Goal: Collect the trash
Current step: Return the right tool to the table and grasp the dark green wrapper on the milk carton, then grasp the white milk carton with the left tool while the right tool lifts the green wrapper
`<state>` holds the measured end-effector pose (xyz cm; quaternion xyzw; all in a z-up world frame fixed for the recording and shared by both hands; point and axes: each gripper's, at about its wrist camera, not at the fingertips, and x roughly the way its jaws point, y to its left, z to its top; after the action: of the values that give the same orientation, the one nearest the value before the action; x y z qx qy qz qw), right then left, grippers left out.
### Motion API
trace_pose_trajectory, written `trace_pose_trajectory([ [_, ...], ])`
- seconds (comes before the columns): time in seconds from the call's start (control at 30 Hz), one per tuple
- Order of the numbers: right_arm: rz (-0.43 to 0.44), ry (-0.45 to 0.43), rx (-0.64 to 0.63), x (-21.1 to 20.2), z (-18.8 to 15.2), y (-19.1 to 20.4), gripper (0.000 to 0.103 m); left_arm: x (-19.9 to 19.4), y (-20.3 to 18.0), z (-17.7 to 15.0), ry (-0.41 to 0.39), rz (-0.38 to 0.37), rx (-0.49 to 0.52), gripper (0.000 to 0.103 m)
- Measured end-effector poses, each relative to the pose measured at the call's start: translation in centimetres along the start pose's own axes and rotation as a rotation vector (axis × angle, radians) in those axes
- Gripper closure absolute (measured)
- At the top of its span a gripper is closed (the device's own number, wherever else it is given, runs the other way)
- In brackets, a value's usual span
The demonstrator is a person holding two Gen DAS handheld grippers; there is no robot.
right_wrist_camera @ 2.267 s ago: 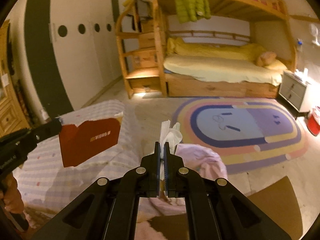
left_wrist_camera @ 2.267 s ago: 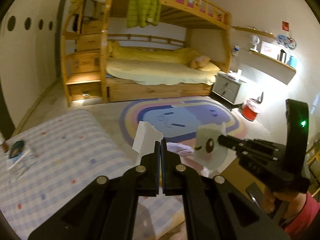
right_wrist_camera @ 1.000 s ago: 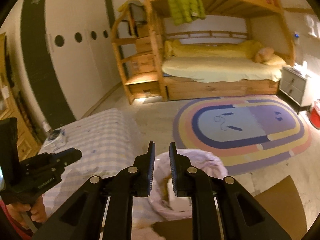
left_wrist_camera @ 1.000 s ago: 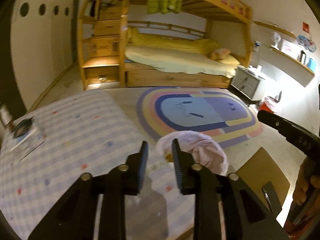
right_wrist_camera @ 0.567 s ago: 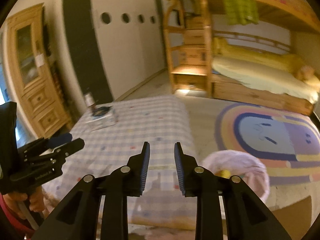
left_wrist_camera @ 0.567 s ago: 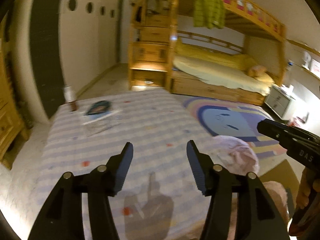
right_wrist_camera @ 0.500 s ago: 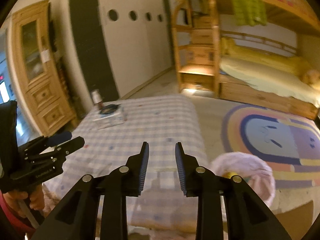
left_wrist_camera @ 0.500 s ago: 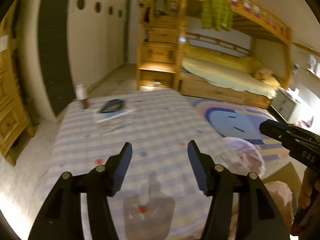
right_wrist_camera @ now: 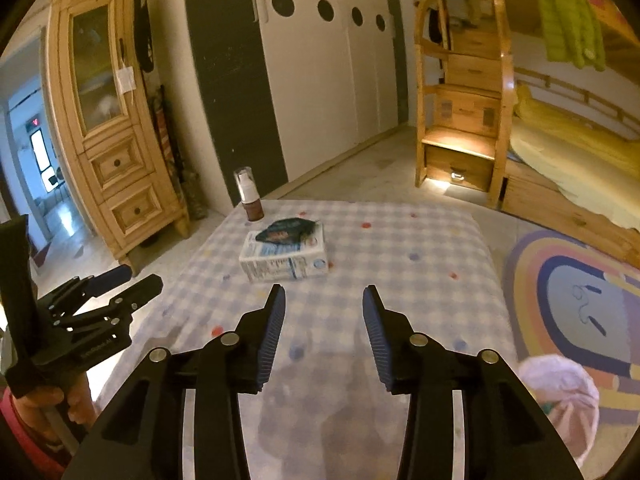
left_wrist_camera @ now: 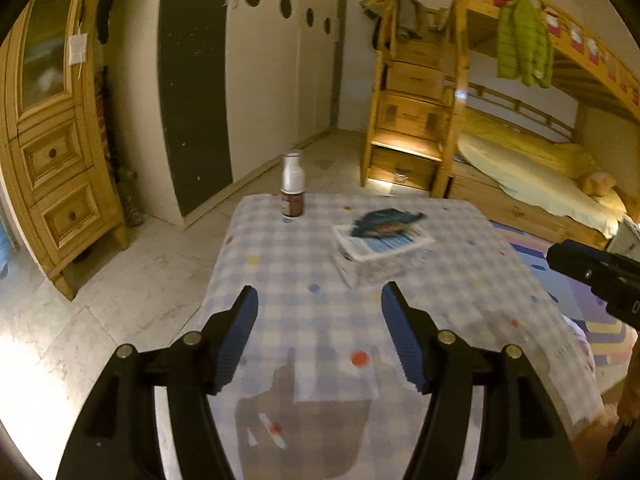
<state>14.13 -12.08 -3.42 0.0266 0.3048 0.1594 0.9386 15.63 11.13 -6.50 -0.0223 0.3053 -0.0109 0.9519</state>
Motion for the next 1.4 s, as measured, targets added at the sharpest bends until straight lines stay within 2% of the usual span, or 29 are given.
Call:
trace_pose_trajectory([
  [0.1, 0.014, 0.017, -0.015, 3.1, 1.5, 1.1, 0.07, 2.2, 1.0, 0.9, -0.007, -0.003, -0.027, 0.041],
  [0.37, 0.039, 0.043, -0.036, 10.0, 4.4, 3.0, 0.069, 7.5, 3.0, 3.4, 0.011, -0.018, -0.029, 0.041],
  [0.63, 0.073, 0.121, 0.014, 14.9, 4.9, 2.6, 0.069, 8.6, 4.7, 3.2, 0.046, -0.008, -0.041, 0.04],
  [0.7, 0.091, 0.129, 0.034, 15.2, 4.8, 2.5, 0.071, 8.7, 4.8, 3.1, 0.048, -0.001, -0.029, 0.04],
  [0.77, 0.121, 0.135, 0.046, 15.1, 4.6, 2.5, 0.091, 8.6, 4.9, 2.8, 0.053, -0.004, -0.026, 0.041],
  [0.83, 0.127, 0.126, 0.041, 14.8, 4.5, 2.6, 0.098, 8.6, 4.8, 2.6, 0.058, -0.007, -0.021, 0.041],
  [0.97, 0.107, 0.084, 0.01, 13.1, 4.4, 2.7, 0.101, 8.5, 4.1, 2.4, 0.063, -0.008, 0.003, 0.04],
  [1.13, 0.008, 0.017, -0.021, 10.9, 4.4, 2.1, 0.101, 9.1, 3.4, 2.5, 0.074, -0.007, 0.018, 0.039],
  [1.23, -0.038, 0.02, -0.019, 10.6, 4.3, 1.1, 0.101, 10.8, 3.5, 3.1, 0.103, 0.004, 0.002, 0.039],
  [1.33, -0.045, 0.024, -0.005, 10.4, 4.2, 0.2, 0.101, 12.6, 3.4, 3.9, 0.122, 0.009, 0.006, 0.039],
  [1.4, -0.054, 0.025, -0.013, 10.4, 4.1, -0.2, 0.101, 13.6, 3.2, 4.3, 0.138, -0.016, 0.007, 0.039],
])
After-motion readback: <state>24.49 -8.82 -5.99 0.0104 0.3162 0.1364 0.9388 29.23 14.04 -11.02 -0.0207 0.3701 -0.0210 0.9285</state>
